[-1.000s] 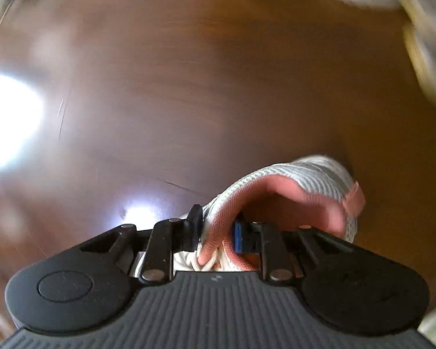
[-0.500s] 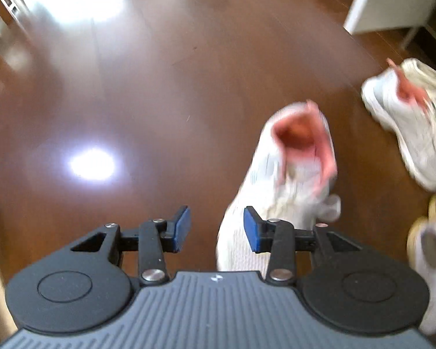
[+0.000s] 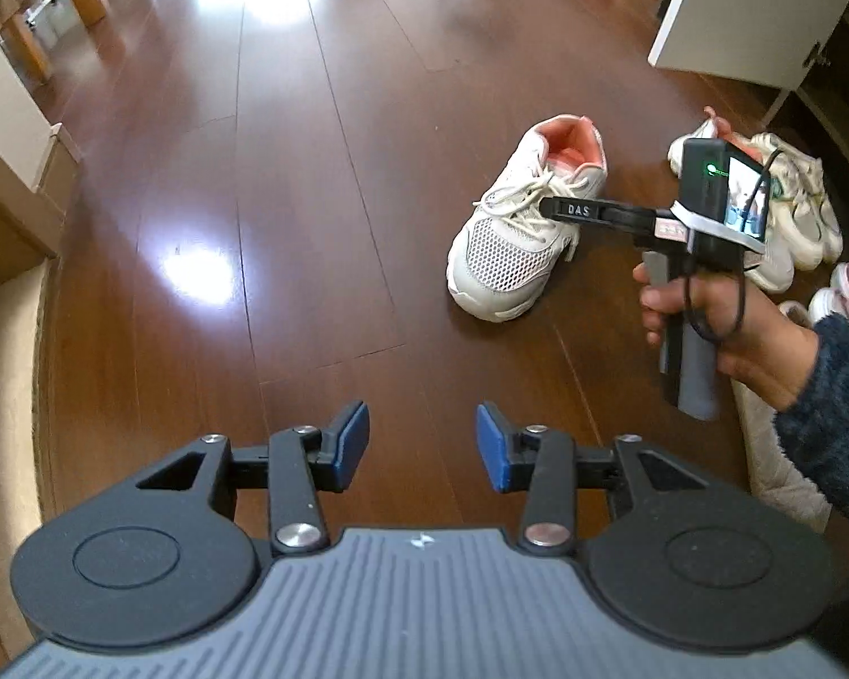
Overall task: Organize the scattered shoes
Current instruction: 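Grasp the other salmon-lined white sneaker with the right gripper, then place the white sneaker beside its pair with the right gripper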
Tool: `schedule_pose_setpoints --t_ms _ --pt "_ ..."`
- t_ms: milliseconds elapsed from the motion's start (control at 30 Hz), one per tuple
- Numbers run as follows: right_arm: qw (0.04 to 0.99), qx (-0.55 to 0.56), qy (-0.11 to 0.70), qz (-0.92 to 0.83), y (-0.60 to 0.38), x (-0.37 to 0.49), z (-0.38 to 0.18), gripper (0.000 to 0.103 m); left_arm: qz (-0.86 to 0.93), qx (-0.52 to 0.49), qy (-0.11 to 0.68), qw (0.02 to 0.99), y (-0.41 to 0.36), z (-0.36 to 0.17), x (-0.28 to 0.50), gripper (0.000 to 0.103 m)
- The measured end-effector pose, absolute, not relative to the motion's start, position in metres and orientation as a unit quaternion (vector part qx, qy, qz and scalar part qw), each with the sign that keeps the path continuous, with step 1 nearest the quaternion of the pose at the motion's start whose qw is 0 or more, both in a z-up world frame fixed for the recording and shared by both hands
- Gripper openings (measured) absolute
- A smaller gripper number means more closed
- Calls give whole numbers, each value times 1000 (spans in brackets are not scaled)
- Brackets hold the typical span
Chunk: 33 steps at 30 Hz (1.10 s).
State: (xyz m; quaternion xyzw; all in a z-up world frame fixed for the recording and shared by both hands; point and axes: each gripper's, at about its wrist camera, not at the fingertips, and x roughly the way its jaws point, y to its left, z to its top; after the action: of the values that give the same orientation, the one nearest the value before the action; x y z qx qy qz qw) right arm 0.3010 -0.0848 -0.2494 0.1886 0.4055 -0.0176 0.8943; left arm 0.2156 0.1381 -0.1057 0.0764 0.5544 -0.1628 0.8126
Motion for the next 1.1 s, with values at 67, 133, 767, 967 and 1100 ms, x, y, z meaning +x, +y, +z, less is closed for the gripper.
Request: schedule_pose_setpoints --t_ms 67,133,767,967,1100 --pt "897 163 411 -7 -97 300 -242 31 -171 73 553 812 129 -112 216 48" --pt "901 134 413 1 -112 298 -234 28 -185 67 551 811 121 -115 217 48" --pt "923 -79 377 -13 -70 298 -255 59 -229 32 550 802 91 -119 216 48" --pt "921 -71 379 -46 -123 274 -256 59 -241 42 554 796 85 -121 212 48" --pt "920 -80 381 -35 -151 261 -255 59 -245 52 560 789 80 -124 210 48"
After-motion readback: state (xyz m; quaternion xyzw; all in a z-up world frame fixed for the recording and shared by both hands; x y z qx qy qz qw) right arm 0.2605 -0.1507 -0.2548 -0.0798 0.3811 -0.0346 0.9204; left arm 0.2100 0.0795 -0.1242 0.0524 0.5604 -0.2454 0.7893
